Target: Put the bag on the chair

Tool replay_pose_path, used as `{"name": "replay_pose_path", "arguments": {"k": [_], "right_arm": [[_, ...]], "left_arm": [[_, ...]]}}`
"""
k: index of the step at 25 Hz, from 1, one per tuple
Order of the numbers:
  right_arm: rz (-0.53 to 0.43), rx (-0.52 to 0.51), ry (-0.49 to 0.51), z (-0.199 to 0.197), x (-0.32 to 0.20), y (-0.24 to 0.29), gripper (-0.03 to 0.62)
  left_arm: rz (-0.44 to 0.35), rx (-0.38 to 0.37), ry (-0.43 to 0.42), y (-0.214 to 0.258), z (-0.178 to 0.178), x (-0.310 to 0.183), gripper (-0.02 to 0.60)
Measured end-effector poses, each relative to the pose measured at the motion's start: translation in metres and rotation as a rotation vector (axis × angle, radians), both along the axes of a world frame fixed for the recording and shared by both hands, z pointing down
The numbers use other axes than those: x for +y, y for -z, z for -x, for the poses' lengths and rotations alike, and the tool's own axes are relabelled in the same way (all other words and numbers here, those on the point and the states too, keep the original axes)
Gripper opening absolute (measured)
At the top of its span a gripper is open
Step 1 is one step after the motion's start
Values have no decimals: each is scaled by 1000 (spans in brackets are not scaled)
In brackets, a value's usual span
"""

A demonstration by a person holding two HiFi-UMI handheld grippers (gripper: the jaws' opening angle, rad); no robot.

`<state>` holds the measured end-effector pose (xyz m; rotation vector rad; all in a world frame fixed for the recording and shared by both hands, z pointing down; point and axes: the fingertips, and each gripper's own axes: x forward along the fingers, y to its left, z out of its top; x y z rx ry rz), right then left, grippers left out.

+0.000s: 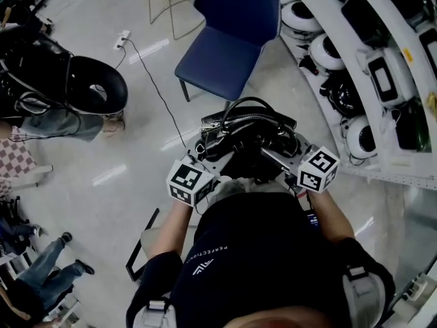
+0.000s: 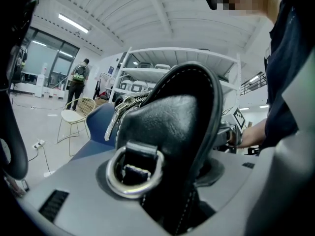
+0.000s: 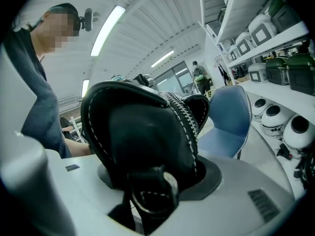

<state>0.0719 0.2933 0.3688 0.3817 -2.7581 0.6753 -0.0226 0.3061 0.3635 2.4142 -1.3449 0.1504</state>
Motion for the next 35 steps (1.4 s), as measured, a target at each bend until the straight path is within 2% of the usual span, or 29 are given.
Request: {"name": "replay_pose_path", "arguments": {"k": [6, 12, 16, 26, 35], "right_arm": [[0, -8, 56, 9, -23, -4, 245], [-14, -24, 110, 6, -76, 1, 245], [-18, -37, 132, -12, -120, 0, 245], [-23, -46, 138, -42, -196, -5, 245], [-13, -31, 90, -36, -228, -10, 245]], "left_arm": [[19, -18, 60, -4, 8, -18, 267], [28, -26, 125, 1, 3, -66, 267], [32, -39, 143, 0, -15, -108, 268], [49, -58, 152, -3, -45, -182, 268], [69, -53, 103, -10, -37, -220, 270]]}}
